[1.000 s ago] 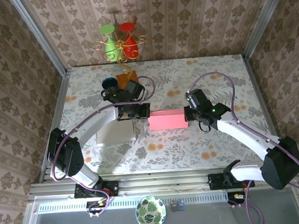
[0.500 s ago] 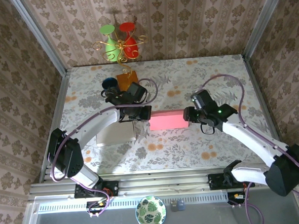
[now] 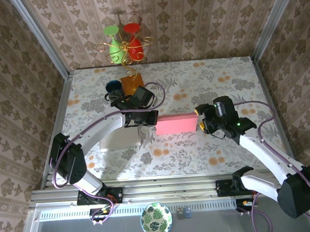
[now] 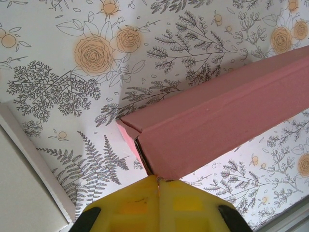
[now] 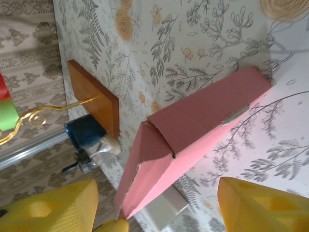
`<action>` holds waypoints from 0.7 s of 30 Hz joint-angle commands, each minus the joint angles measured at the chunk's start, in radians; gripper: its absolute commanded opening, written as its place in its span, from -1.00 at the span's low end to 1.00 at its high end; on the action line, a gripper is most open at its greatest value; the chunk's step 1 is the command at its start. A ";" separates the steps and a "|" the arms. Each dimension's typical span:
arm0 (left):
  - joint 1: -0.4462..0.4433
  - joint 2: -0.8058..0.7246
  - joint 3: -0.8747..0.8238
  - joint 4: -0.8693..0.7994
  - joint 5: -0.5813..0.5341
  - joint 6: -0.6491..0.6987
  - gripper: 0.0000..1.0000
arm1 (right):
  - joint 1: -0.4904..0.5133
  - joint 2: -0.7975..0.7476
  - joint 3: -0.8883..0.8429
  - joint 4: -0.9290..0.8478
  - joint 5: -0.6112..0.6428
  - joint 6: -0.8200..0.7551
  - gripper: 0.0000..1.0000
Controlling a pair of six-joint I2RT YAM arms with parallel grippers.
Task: Fold the paper box
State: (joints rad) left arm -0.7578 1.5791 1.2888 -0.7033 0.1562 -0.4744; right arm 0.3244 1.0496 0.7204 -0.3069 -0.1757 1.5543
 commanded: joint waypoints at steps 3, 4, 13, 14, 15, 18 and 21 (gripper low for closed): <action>-0.005 -0.002 -0.005 -0.037 -0.009 0.014 -1.00 | -0.019 0.031 -0.040 0.131 -0.058 0.112 0.20; -0.006 0.000 -0.003 -0.039 -0.010 0.014 -1.00 | -0.022 0.033 -0.046 0.135 -0.059 0.110 0.13; -0.006 0.003 0.000 -0.040 -0.006 0.010 -1.00 | -0.039 0.044 -0.100 0.136 -0.076 0.083 -0.17; -0.006 0.004 0.000 -0.039 -0.007 0.010 -1.00 | -0.040 0.047 -0.102 0.130 -0.076 0.078 -0.19; -0.005 0.002 0.001 -0.039 -0.005 0.008 -1.00 | -0.043 0.054 -0.109 0.127 -0.077 0.071 -0.22; -0.006 -0.008 -0.003 -0.031 -0.007 -0.005 -0.98 | -0.051 0.067 -0.114 0.102 -0.077 0.041 -0.29; -0.006 -0.030 0.002 -0.024 0.002 -0.028 -0.78 | -0.056 0.082 -0.114 0.061 -0.081 0.020 -0.30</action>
State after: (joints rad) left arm -0.7582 1.5787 1.2888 -0.7025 0.1566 -0.4778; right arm 0.2783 1.1027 0.6315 -0.1558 -0.2554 1.6093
